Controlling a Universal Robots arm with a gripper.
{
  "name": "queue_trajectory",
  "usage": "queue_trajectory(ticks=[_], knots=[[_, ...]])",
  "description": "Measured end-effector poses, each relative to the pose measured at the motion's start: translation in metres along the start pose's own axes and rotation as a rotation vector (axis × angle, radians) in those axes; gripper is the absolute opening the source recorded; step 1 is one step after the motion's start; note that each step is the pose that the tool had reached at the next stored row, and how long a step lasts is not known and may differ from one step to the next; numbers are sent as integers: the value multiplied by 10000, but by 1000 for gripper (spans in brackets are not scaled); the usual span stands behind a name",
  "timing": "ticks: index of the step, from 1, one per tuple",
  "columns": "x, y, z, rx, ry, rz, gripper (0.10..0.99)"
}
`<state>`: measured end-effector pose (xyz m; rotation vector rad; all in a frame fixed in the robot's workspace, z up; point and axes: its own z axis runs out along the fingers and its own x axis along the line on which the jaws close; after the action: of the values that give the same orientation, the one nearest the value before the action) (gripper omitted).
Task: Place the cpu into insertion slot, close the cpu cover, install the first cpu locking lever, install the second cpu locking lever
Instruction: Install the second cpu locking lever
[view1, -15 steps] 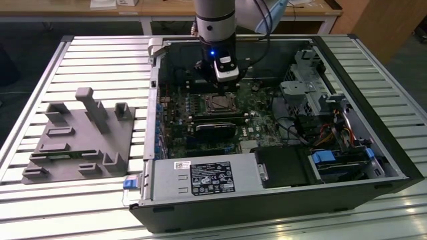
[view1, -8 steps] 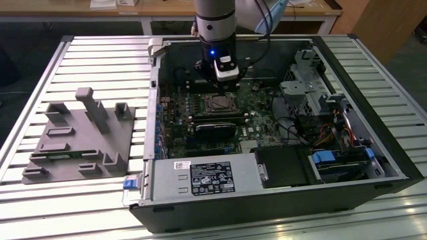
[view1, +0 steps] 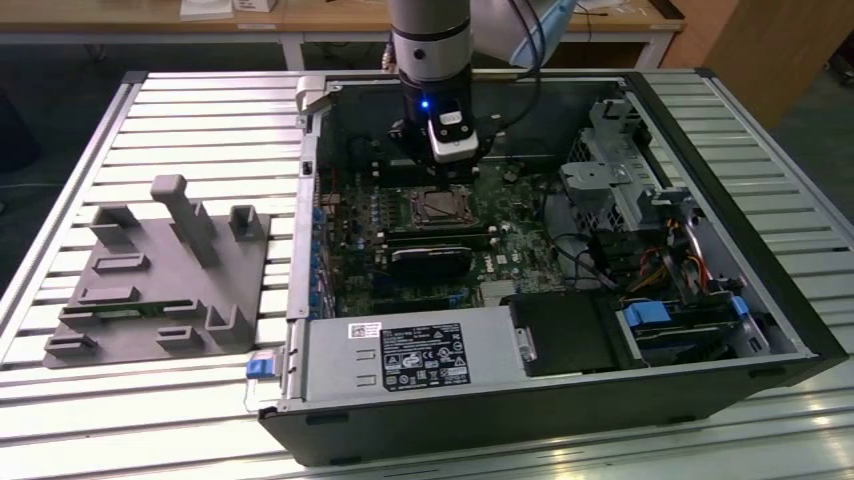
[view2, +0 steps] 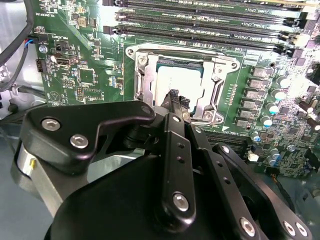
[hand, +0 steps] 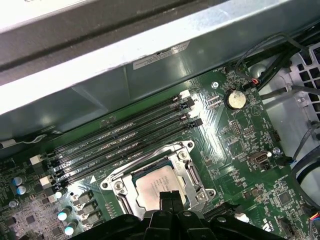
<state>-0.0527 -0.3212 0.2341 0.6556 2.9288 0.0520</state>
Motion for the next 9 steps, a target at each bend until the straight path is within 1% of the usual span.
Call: queue_trajectory(ticks=[3,9], knots=[[-3,1,-24,3,1,0,106],[-16,8,-124,0,0,0,106]])
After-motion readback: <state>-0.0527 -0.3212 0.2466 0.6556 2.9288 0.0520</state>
